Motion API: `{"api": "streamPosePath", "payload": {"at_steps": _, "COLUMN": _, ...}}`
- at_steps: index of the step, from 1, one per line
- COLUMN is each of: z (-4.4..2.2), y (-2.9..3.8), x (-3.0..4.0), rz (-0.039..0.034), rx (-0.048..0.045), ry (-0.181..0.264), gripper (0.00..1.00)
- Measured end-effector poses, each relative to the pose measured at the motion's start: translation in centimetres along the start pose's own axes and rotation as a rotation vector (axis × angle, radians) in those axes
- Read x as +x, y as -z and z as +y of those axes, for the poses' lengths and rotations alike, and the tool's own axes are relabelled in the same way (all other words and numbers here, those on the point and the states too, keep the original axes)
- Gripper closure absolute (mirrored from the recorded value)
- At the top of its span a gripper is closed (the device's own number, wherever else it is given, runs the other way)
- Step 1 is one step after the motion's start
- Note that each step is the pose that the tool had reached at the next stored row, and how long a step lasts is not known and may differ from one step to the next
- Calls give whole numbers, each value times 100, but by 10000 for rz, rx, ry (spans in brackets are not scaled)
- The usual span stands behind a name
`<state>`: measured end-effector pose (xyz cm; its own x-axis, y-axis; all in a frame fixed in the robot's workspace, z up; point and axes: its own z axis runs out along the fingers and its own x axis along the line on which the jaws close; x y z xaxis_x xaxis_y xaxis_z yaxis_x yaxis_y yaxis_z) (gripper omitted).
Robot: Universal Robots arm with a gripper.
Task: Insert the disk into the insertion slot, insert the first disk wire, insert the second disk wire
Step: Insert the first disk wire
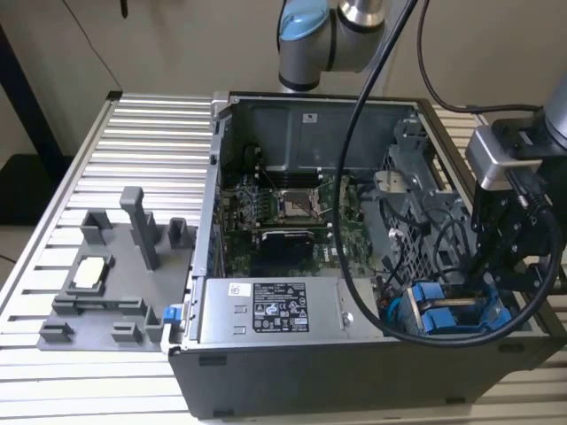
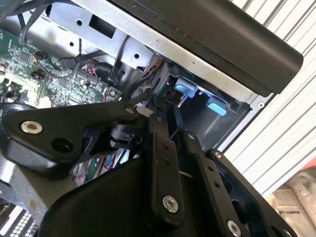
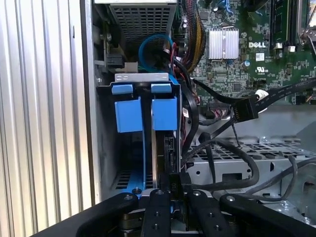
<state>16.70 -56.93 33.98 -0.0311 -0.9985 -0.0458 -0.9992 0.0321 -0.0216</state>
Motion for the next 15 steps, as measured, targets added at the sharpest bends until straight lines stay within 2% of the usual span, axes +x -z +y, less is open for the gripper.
{"api": "streamPosePath", "payload": {"at_steps": 5, "z": -1, "y": -5, "x": -5, "rz": -67, "rx": 0, "ry": -41, "gripper": 81}}
{"api": "streamPosePath", "payload": {"at_steps": 15, "z": -1, "y": -38, "x": -4, "rz": -69, "rx": 2, "ry": -100, "gripper": 81}}
